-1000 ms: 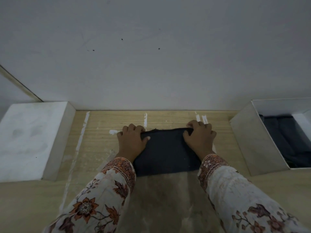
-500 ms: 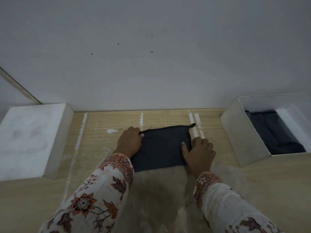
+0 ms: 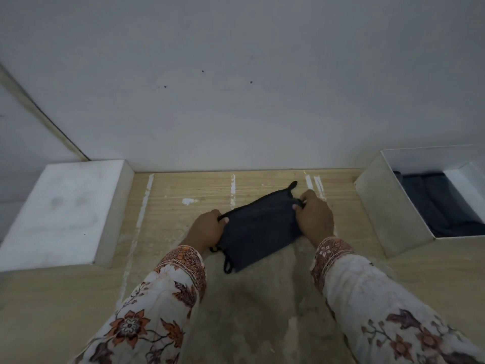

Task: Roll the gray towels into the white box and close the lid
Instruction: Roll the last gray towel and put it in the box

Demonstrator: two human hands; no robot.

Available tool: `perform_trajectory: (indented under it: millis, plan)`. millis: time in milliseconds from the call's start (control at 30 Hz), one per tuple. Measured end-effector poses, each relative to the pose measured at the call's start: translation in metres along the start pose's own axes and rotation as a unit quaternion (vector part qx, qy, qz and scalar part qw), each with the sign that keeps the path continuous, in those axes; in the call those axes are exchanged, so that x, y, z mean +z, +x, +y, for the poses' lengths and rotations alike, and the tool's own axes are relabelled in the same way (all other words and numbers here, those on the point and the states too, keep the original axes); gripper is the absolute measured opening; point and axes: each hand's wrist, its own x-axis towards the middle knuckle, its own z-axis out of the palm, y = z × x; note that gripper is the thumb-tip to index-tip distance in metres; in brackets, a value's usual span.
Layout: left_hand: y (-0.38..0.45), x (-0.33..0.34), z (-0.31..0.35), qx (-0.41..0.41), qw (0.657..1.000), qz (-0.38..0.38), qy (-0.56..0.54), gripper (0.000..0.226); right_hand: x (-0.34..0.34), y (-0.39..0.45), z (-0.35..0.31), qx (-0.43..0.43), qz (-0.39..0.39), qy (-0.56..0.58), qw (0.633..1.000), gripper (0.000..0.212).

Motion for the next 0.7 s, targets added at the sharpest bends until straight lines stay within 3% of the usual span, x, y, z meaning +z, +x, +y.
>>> perform_trajectory:
  millis: [100, 167, 267, 433, 533, 700]
  plan:
    - [-0.007, 0.004, -0.007, -0.008, 1.000, 0.018, -0.020, 0.027, 0.002, -0.006, -0.010, -0.047, 0.034, -0.059, 0.997, 0.031]
    - [-0.009, 0.003, -0.010, -0.011, 0.999, 0.039, -0.028, 0.023, 0.005, -0.020, -0.015, -0.111, 0.042, -0.038, 0.992, 0.033]
    - [-0.010, 0.000, -0.013, -0.005, 0.997, 0.061, -0.050, 0.020, 0.021, -0.053, -0.020, -0.252, -0.028, -0.001, 0.967, 0.026]
    - [-0.011, -0.003, -0.014, -0.005, 0.990, 0.092, -0.106, 0.023, 0.056, -0.097, -0.029, -0.410, -0.116, -0.095, 0.900, 0.047]
    - [-0.013, -0.003, -0.013, 0.010, 0.988, 0.105, -0.115, 0.021, 0.067, -0.104, -0.029, -0.453, -0.122, -0.134, 0.873, 0.036]
    - [-0.016, 0.000, -0.012, 0.021, 0.984, 0.123, -0.127, 0.018, 0.065, -0.106, -0.029, -0.462, -0.097, -0.153, 0.868, 0.017]
